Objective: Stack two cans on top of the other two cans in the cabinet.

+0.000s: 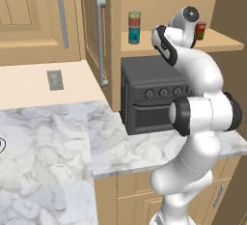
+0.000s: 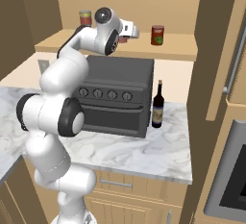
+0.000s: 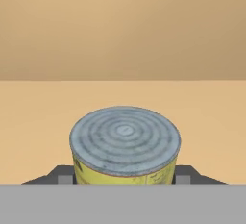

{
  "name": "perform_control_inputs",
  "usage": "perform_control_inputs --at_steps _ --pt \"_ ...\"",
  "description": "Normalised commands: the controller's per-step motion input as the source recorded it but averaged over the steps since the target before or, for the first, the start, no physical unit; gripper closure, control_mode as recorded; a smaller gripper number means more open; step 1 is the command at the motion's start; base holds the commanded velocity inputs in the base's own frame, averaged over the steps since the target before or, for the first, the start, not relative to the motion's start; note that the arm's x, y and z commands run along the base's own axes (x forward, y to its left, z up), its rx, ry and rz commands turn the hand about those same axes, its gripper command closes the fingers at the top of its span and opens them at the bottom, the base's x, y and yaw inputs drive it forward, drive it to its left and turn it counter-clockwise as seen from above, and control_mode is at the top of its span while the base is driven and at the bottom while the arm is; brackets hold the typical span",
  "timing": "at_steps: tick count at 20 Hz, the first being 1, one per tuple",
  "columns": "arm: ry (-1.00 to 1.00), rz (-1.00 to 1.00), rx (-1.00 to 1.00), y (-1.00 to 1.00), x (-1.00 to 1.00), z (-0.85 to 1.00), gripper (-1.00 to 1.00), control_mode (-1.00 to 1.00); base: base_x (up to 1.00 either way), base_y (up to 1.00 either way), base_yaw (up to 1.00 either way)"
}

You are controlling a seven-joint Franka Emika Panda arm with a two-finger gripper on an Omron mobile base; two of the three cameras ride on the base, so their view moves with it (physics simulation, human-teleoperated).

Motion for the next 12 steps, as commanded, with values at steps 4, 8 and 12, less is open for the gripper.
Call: perform_control_inputs --at_steps 4,8,12 --pt "-0.01 0.00 0.00 -0.08 -0.17 0.08 1.00 -1.00 0.00 0.00 0.00" --pt "-0.10 0.00 0.00 -0.02 -0.22 0.28 1.00 -1.00 0.00 0.00 0.00" --pt "-0.18 0.00 0.00 -0.08 -0.34 0.27 1.00 -1.00 0.00 0.00 0.00"
